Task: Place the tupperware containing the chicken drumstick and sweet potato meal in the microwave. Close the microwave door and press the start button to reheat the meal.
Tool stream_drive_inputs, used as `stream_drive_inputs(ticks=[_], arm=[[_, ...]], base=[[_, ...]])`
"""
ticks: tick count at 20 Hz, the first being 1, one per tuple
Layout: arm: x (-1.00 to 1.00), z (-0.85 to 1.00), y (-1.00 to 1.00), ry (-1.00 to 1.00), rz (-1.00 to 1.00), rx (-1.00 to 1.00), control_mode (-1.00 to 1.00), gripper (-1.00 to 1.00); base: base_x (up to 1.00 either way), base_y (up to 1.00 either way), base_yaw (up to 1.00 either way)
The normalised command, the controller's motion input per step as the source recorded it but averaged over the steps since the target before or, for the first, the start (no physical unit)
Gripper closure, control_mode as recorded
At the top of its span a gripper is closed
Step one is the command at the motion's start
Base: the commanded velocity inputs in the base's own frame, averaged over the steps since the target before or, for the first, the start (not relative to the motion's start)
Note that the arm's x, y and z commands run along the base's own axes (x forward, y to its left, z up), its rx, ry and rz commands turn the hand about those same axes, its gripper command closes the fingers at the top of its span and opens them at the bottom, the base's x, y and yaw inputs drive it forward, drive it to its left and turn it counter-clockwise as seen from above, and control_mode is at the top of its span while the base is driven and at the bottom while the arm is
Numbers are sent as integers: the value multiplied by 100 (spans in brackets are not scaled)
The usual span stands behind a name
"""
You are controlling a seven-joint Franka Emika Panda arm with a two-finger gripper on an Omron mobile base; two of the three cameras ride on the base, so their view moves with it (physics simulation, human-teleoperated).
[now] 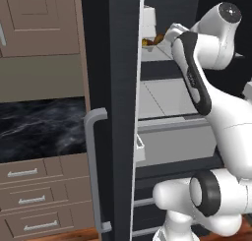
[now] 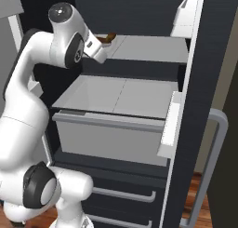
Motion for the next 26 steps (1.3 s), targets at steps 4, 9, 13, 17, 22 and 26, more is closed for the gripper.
stream_drive_inputs(ticks=[4, 9, 13, 17, 22, 26], arm=[[42, -1, 0, 0, 0, 3, -100, -100], [54, -19, 0, 0, 0, 0, -100, -100], [62, -26, 0, 0, 0, 0, -100, -100], [62, -14, 0, 2, 0, 0, -100, -100], [53, 0, 0, 6, 0, 0, -100, -100], [48, 0, 0, 10, 0, 0, -100, -100]], base=[[0, 0, 0], [0, 0, 0], [0, 0, 0], [0, 0, 0], [0, 0, 0], [0, 0, 0]])
